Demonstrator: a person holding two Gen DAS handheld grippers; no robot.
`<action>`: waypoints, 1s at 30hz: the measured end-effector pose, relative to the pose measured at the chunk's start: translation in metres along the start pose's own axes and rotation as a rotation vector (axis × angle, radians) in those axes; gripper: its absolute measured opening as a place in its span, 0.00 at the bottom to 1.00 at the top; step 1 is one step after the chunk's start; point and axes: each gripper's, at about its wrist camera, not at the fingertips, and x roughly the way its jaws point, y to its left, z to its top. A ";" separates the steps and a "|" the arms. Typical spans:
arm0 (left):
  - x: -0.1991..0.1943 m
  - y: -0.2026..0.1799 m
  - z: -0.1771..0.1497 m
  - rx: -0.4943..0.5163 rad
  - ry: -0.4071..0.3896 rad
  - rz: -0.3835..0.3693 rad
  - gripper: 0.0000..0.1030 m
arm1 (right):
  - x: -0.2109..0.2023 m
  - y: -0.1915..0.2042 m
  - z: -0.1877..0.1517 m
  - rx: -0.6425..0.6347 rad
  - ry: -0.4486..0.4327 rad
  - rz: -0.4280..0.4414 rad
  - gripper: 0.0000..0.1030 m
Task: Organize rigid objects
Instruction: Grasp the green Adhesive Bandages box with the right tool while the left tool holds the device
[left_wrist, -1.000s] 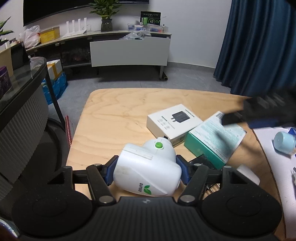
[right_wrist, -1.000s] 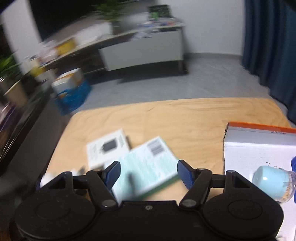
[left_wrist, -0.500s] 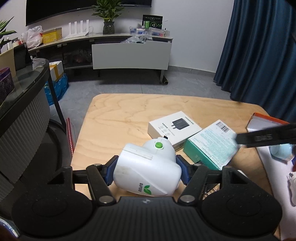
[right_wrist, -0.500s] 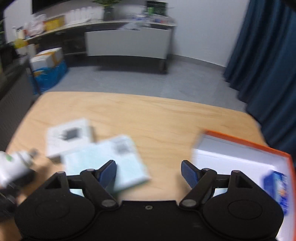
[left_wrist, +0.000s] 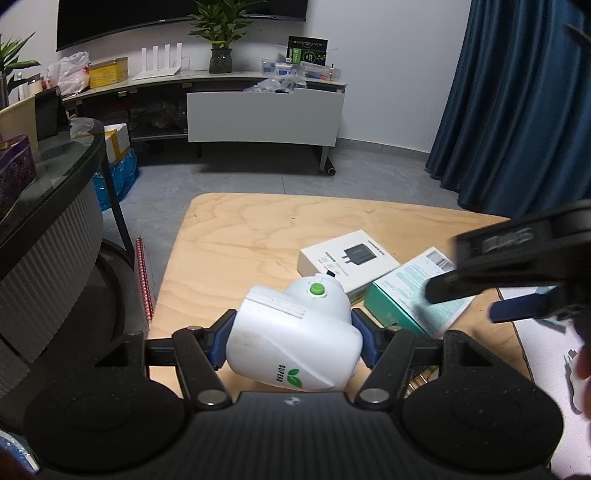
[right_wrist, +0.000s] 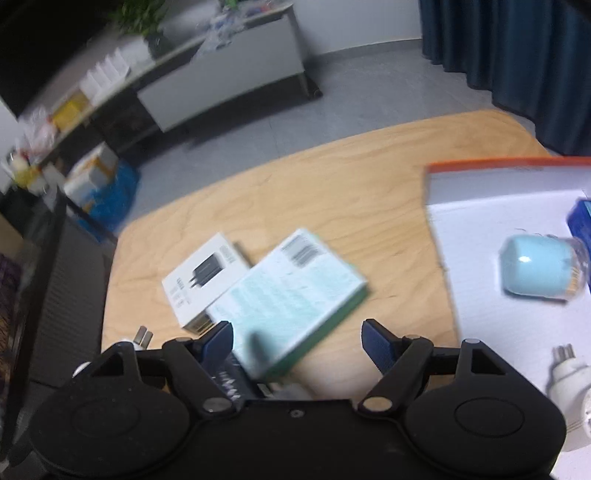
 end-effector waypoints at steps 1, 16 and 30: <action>0.000 0.002 0.000 -0.005 -0.001 0.003 0.64 | 0.003 0.010 -0.002 -0.046 0.009 -0.042 0.88; 0.000 -0.003 0.001 -0.003 -0.006 -0.014 0.64 | -0.005 -0.079 0.028 0.146 -0.107 -0.039 0.89; 0.004 -0.006 0.000 -0.002 0.002 -0.017 0.64 | 0.055 -0.060 0.048 -0.181 -0.075 -0.068 0.89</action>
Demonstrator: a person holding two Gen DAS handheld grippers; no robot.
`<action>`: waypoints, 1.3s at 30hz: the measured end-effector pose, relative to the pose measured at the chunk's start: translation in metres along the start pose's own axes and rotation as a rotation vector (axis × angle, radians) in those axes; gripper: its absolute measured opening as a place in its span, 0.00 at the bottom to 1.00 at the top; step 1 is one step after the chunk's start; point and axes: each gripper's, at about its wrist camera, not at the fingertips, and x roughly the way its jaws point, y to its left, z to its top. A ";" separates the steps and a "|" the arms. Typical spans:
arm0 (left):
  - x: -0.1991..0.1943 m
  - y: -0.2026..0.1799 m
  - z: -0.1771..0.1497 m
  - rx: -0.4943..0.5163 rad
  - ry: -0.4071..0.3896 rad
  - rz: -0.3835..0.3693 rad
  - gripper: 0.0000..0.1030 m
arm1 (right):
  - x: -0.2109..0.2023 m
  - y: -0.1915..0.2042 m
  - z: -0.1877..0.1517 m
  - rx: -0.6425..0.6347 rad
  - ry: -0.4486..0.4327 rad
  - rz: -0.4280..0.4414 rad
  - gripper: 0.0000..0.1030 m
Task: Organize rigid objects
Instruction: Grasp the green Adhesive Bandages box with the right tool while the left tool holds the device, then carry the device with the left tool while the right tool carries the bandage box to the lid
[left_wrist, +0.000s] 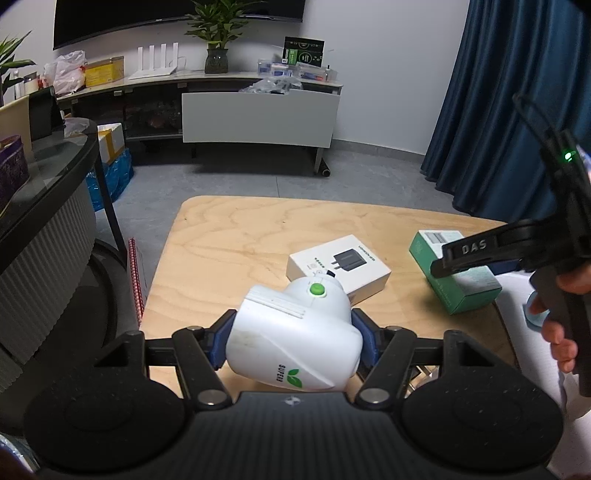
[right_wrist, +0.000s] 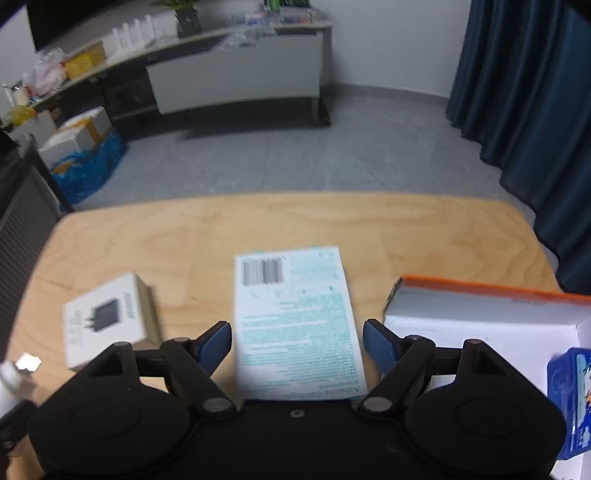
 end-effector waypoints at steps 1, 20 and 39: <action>0.001 0.001 0.000 -0.002 0.003 0.002 0.64 | 0.003 -0.003 -0.002 0.012 0.006 0.019 0.88; -0.037 -0.019 0.004 -0.023 -0.031 0.014 0.64 | -0.130 0.006 -0.063 -0.074 -0.199 0.130 0.82; -0.083 -0.073 -0.012 0.020 -0.049 0.018 0.64 | -0.201 -0.037 -0.121 -0.043 -0.244 0.129 0.82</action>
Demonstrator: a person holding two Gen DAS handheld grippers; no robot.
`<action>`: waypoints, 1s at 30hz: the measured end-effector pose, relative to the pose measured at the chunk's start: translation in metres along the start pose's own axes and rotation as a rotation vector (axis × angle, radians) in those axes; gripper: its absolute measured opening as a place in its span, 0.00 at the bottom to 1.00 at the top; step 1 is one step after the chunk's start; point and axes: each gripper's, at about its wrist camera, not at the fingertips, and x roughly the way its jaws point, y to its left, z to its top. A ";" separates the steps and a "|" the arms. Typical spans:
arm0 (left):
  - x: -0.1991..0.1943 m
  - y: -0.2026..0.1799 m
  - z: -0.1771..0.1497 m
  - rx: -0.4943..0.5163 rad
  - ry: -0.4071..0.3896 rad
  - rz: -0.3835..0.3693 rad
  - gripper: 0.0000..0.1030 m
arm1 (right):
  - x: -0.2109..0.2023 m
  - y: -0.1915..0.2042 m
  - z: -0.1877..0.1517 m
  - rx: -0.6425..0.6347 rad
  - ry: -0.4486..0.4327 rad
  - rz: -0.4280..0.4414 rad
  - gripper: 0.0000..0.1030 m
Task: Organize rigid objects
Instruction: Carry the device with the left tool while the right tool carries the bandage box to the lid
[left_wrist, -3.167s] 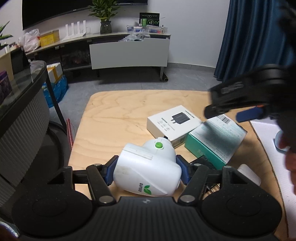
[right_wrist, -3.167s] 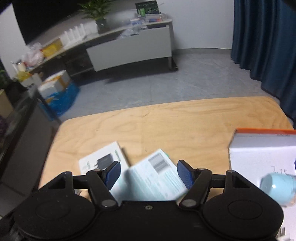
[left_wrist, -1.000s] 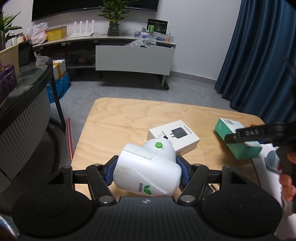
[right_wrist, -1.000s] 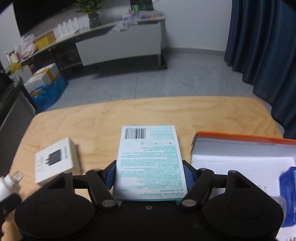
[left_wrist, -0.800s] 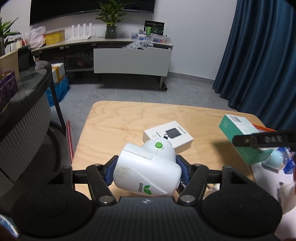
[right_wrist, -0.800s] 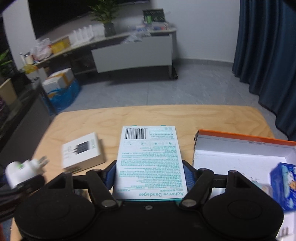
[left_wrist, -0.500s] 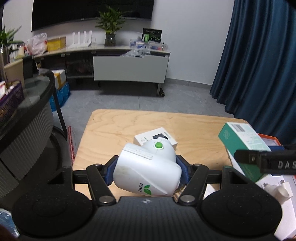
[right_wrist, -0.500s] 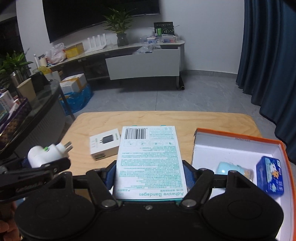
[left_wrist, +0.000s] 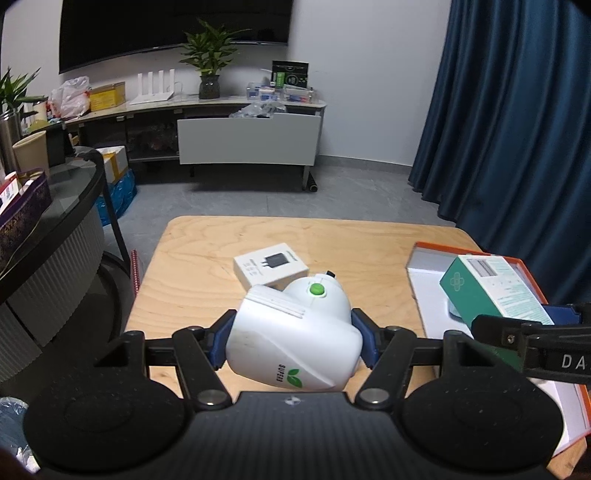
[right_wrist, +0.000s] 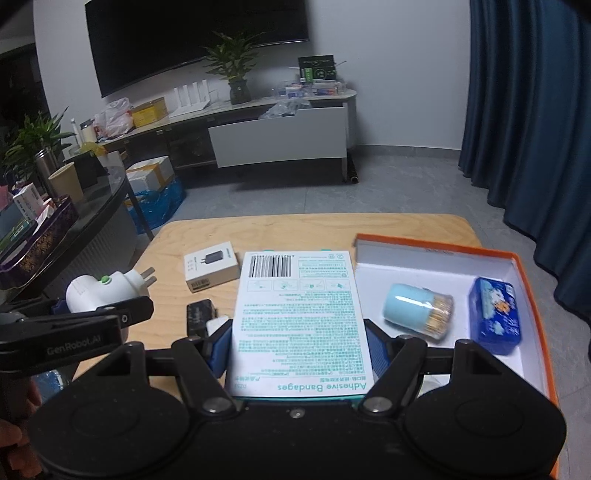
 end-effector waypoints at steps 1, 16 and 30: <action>-0.001 -0.003 0.000 0.004 0.000 -0.004 0.64 | -0.002 -0.003 -0.001 0.004 -0.002 -0.004 0.82; -0.004 -0.053 -0.003 0.081 -0.004 -0.083 0.64 | -0.036 -0.058 -0.017 0.092 -0.036 -0.067 0.82; 0.002 -0.102 -0.003 0.148 0.008 -0.174 0.64 | -0.061 -0.109 -0.028 0.171 -0.070 -0.156 0.82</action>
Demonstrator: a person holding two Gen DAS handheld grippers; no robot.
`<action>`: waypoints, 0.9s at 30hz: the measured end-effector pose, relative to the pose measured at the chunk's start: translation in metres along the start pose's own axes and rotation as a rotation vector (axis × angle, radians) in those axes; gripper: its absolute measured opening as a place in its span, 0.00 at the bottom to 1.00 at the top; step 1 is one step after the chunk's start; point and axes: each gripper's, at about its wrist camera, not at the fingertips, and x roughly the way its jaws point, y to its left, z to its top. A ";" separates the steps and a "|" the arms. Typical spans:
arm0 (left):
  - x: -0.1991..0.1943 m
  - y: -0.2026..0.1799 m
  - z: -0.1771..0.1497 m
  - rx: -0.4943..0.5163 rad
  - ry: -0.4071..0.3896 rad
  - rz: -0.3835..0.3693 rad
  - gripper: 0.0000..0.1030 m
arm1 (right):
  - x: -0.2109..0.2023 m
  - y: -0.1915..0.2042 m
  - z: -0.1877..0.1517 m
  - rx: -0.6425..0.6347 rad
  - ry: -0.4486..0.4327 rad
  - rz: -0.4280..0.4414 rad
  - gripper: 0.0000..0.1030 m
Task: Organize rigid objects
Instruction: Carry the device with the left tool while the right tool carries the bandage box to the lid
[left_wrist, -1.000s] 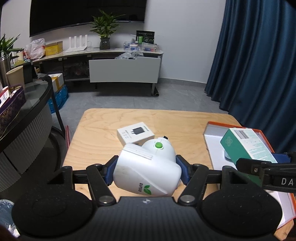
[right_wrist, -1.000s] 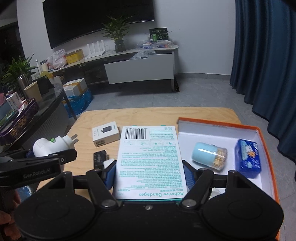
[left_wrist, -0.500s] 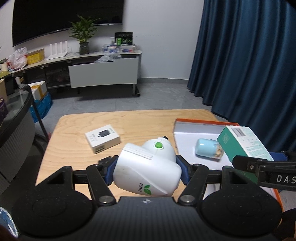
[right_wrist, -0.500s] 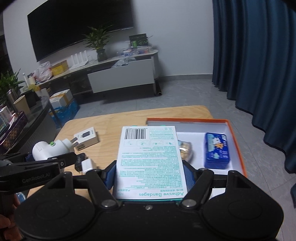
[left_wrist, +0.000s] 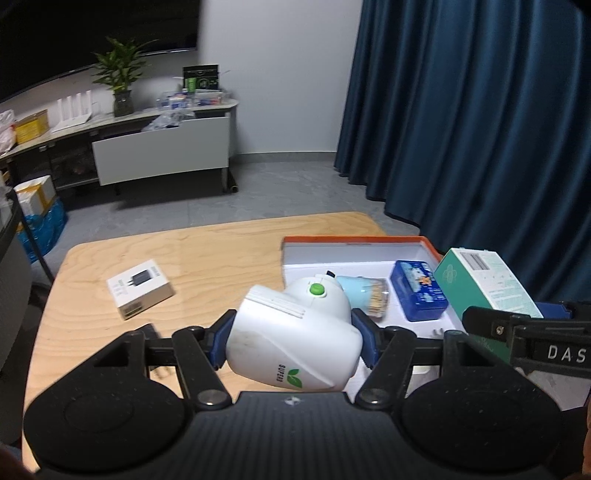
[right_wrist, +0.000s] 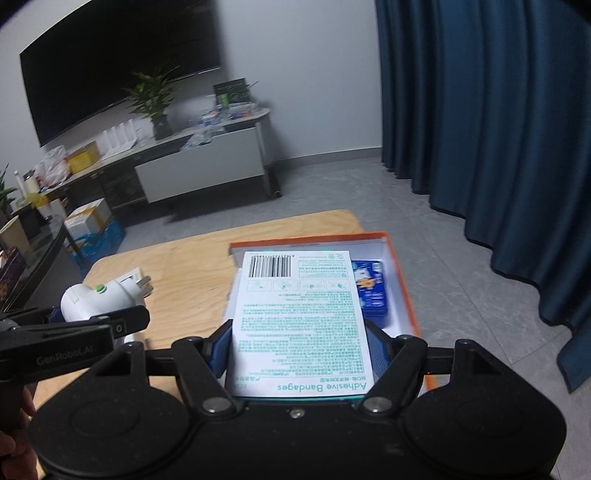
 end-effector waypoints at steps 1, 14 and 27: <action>0.001 -0.003 0.001 0.003 0.001 -0.007 0.64 | -0.001 -0.004 0.000 0.005 -0.003 -0.006 0.82; 0.017 -0.030 0.010 0.043 0.010 -0.062 0.64 | 0.002 -0.034 0.010 0.046 -0.032 -0.037 0.82; 0.031 -0.049 0.013 0.077 0.033 -0.087 0.64 | 0.018 -0.051 0.029 0.058 -0.044 -0.035 0.82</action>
